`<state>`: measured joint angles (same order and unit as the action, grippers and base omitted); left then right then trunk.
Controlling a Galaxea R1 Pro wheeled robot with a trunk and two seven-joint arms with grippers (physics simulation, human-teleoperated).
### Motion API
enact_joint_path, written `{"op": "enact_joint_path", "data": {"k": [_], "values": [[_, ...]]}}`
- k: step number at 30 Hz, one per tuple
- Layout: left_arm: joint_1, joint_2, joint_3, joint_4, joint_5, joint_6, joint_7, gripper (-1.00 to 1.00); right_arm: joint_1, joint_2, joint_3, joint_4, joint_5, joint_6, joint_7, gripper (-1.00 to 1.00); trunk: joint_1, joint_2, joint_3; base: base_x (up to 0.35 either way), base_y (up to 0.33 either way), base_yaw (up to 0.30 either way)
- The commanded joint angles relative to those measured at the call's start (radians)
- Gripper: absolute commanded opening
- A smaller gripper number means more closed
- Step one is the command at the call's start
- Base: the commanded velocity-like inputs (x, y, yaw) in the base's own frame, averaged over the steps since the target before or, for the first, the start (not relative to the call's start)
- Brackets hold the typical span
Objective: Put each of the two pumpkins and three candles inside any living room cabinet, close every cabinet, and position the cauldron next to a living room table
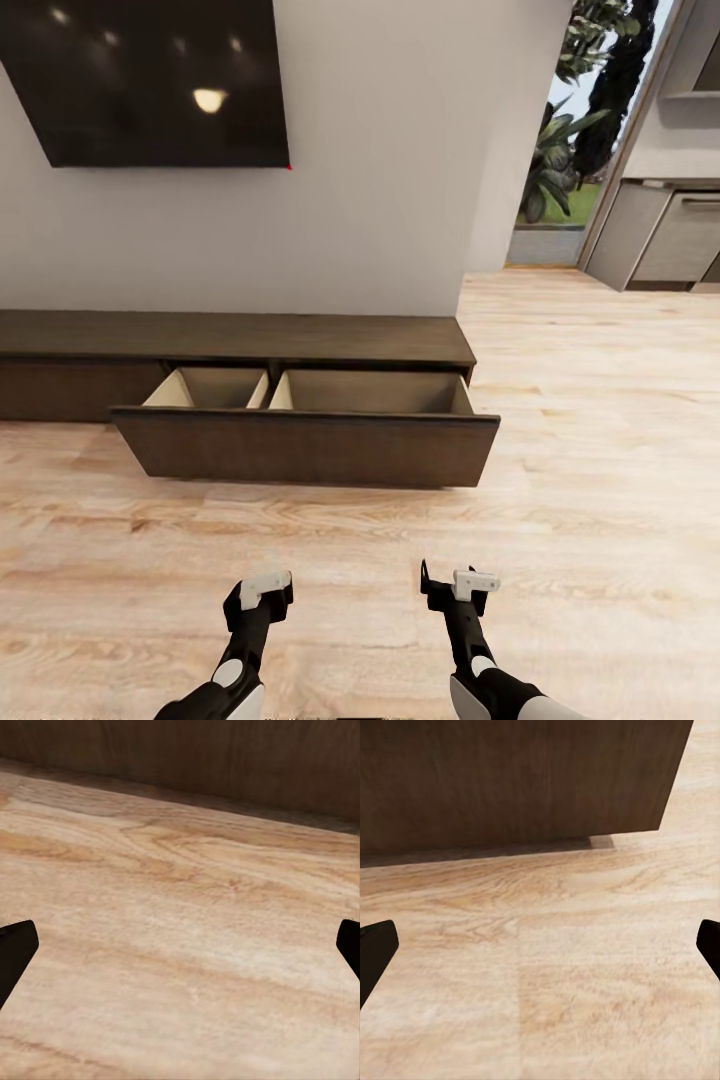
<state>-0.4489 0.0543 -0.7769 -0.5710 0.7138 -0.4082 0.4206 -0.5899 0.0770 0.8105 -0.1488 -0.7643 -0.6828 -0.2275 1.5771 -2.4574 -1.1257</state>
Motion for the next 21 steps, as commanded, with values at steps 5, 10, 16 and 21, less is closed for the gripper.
{"op": "enact_joint_path", "data": {"k": [5,10,16,21], "values": [[-0.001,0.002,-0.009,-0.001,0.007,-0.004,0.007,1.0,-0.001,0.0,0.009,0.0,-0.001,-0.001,-0.009,1.0,0.011,-0.022,-0.01,0.0,0.0,0.0],[-0.001,0.002,-0.009,-0.006,0.007,-0.004,0.007,1.0,-0.001,0.0,0.009,0.0,-0.001,-0.001,-0.009,1.0,0.011,-0.022,-0.01,0.0,0.0,0.0],[-0.001,0.003,-0.009,-0.026,0.007,-0.003,0.004,1.0,-0.001,0.001,0.009,0.0,-0.001,-0.001,-0.009,1.0,0.011,-0.022,-0.01,0.031,0.0,0.0],[-0.001,0.003,-0.009,-0.029,0.007,0.0,0.003,1.0,-0.001,0.0,0.009,0.0,-0.001,-0.001,-0.009,1.0,0.011,-0.022,-0.01,0.258,0.0,0.0]]}}
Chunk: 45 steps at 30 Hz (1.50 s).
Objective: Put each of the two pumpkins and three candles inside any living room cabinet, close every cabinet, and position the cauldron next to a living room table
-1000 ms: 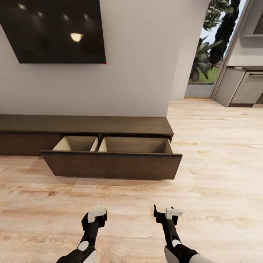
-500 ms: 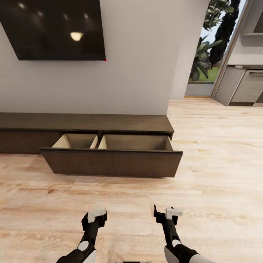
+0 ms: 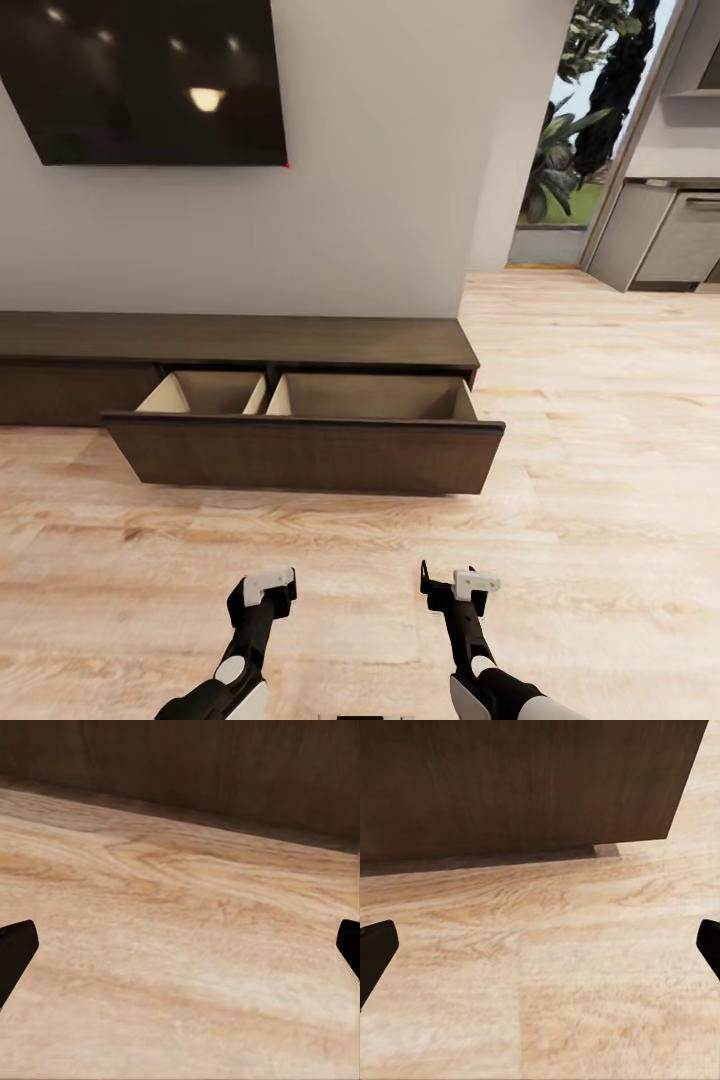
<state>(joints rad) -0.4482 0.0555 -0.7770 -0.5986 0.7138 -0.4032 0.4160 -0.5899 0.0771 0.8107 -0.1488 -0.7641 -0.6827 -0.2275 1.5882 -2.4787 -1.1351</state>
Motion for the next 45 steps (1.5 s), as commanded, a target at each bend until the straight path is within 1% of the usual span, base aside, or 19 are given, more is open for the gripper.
{"op": "enact_joint_path", "data": {"k": [1,20,32,35,45], "values": [[-0.001,0.001,-0.008,-0.001,0.007,-0.004,0.007,1.0,-0.001,0.001,0.008,0.0,-0.001,-0.001,-0.009,1.0,0.0,0.0,-0.001,0.312,0.0,0.0],[-0.001,0.002,-0.009,-0.001,0.007,-0.005,0.007,1.0,-0.001,0.0,0.008,0.0,-0.001,-0.001,-0.009,1.0,0.0,0.0,-0.001,0.309,0.0,0.0],[-0.001,0.001,-0.01,-0.002,0.007,-0.008,0.01,1.0,-0.001,0.0,0.008,0.0,-0.002,-0.001,-0.009,1.0,0.0,0.0,-0.001,0.042,0.0,0.0],[-0.001,0.001,-0.01,-0.002,0.007,-0.008,0.01,1.0,-0.001,0.0,0.008,0.0,-0.001,-0.001,-0.009,1.0,0.012,-0.021,-0.01,0.0,0.0,0.0],[-0.001,0.001,-0.01,-0.003,0.007,-0.008,0.01,1.0,-0.001,0.0,0.008,0.0,-0.001,-0.001,-0.009,1.0,0.016,-0.024,-0.049,0.0,0.0,0.0]]}}
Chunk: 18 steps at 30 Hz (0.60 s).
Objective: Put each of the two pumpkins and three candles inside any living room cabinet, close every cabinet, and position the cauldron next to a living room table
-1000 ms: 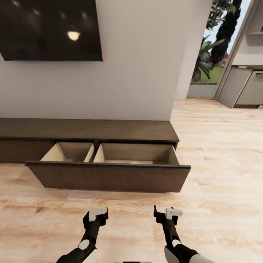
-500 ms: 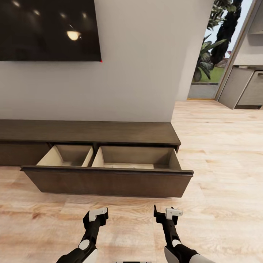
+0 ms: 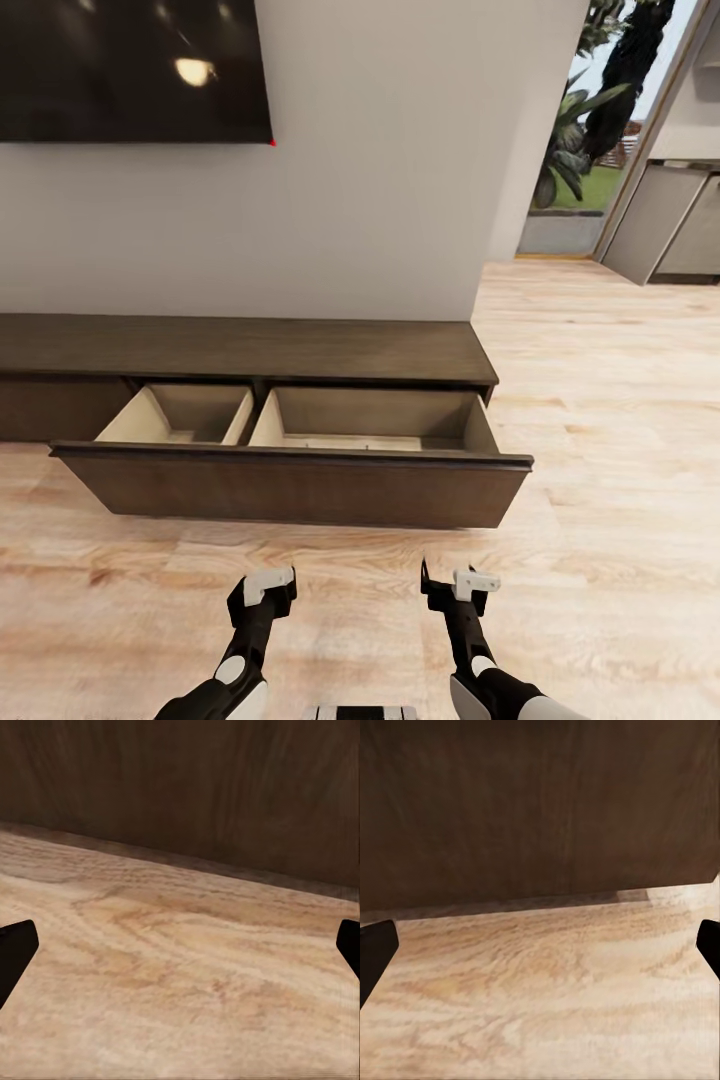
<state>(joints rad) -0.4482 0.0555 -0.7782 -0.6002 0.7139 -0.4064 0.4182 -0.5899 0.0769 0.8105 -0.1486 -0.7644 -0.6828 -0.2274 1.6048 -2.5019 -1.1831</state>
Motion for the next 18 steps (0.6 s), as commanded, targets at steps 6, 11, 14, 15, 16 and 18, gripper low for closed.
{"op": "enact_joint_path", "data": {"k": [6,11,14,15,16,18], "values": [[-0.001,0.001,-0.009,-0.001,0.007,-0.005,0.008,1.0,-0.001,0.0,0.009,0.0,-0.001,-0.001,-0.009,1.0,0.0,-0.001,-0.005,0.0,0.0,0.0],[-0.001,0.002,-0.008,-0.001,0.007,-0.003,0.007,1.0,-0.001,0.0,0.009,0.0,-0.001,-0.001,-0.009,1.0,0.0,-0.001,-0.005,0.076,0.0,0.0],[-0.001,0.001,-0.007,-0.001,0.008,-0.002,0.006,1.0,-0.001,0.0,0.009,0.001,-0.001,-0.001,-0.009,1.0,0.0,-0.001,-0.005,0.259,0.0,0.0],[-0.001,0.001,-0.007,-0.001,0.008,-0.002,0.006,1.0,-0.001,0.0,0.009,0.001,-0.001,-0.001,-0.008,1.0,0.0,-0.001,-0.005,0.303,0.0,0.0],[-0.001,0.001,-0.007,-0.001,0.008,-0.002,0.006,1.0,-0.001,0.0,0.009,0.001,-0.001,-0.001,-0.009,1.0,0.0,-0.001,-0.005,0.309,0.0,0.0],[-0.001,0.001,-0.007,-0.001,0.008,-0.002,0.005,1.0,-0.001,0.0,0.009,0.001,-0.001,-0.001,-0.009,1.0,0.0,-0.001,-0.005,0.321,0.0,0.0]]}}
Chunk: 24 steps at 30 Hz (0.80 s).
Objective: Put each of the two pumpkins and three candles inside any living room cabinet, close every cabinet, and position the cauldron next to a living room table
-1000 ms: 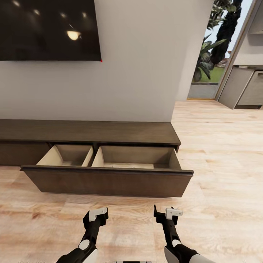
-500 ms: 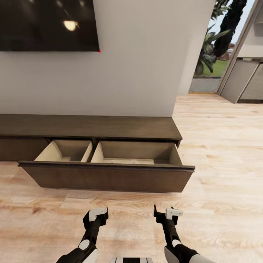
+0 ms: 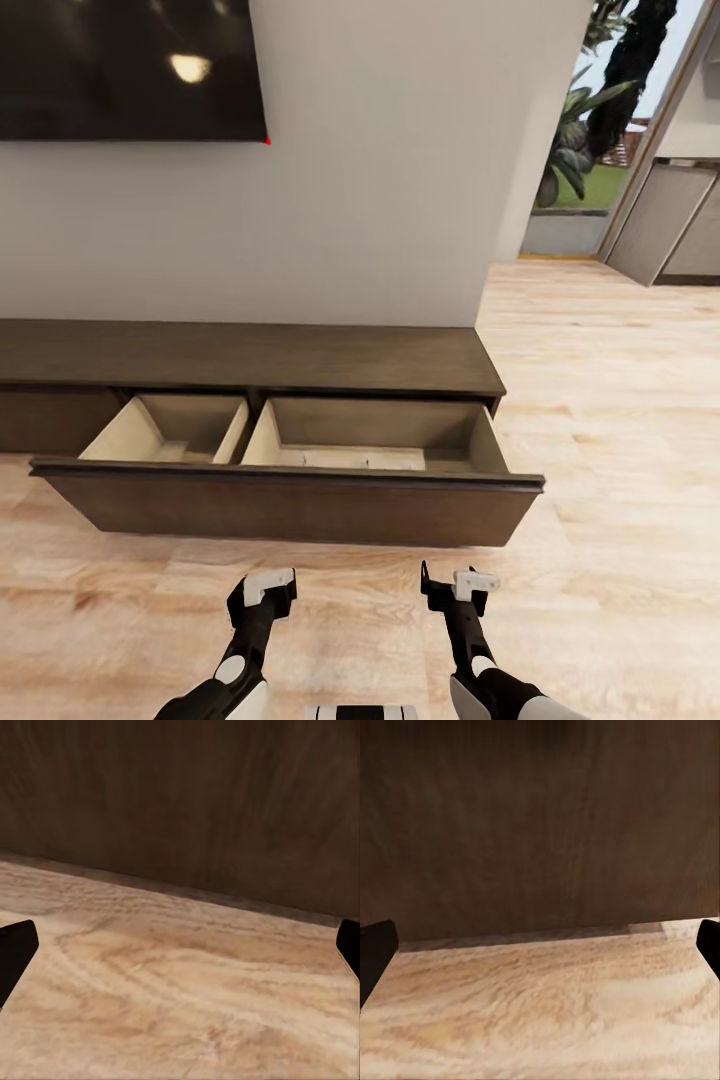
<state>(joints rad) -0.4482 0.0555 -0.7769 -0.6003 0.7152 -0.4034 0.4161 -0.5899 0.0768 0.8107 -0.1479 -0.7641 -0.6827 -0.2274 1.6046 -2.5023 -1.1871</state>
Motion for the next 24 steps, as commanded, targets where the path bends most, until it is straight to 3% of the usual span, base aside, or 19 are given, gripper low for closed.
{"op": "enact_joint_path", "data": {"k": [1,14,24], "values": [[-0.001,0.001,-0.008,-0.001,0.007,-0.005,0.007,1.0,-0.001,0.0,0.008,0.0,-0.001,-0.001,-0.009,1.0,0.0,0.0,-0.001,0.326,0.0,0.0],[-0.001,0.003,-0.009,-0.001,0.007,-0.005,0.008,1.0,-0.001,0.0,0.008,0.001,-0.002,-0.001,-0.009,1.0,0.0,0.0,-0.001,0.32,0.0,0.0],[-0.001,0.003,-0.009,-0.001,0.007,-0.005,0.008,1.0,-0.001,0.0,0.008,0.001,-0.002,-0.001,-0.009,1.0,0.0,0.0,-0.001,0.116,0.0,0.0]]}}
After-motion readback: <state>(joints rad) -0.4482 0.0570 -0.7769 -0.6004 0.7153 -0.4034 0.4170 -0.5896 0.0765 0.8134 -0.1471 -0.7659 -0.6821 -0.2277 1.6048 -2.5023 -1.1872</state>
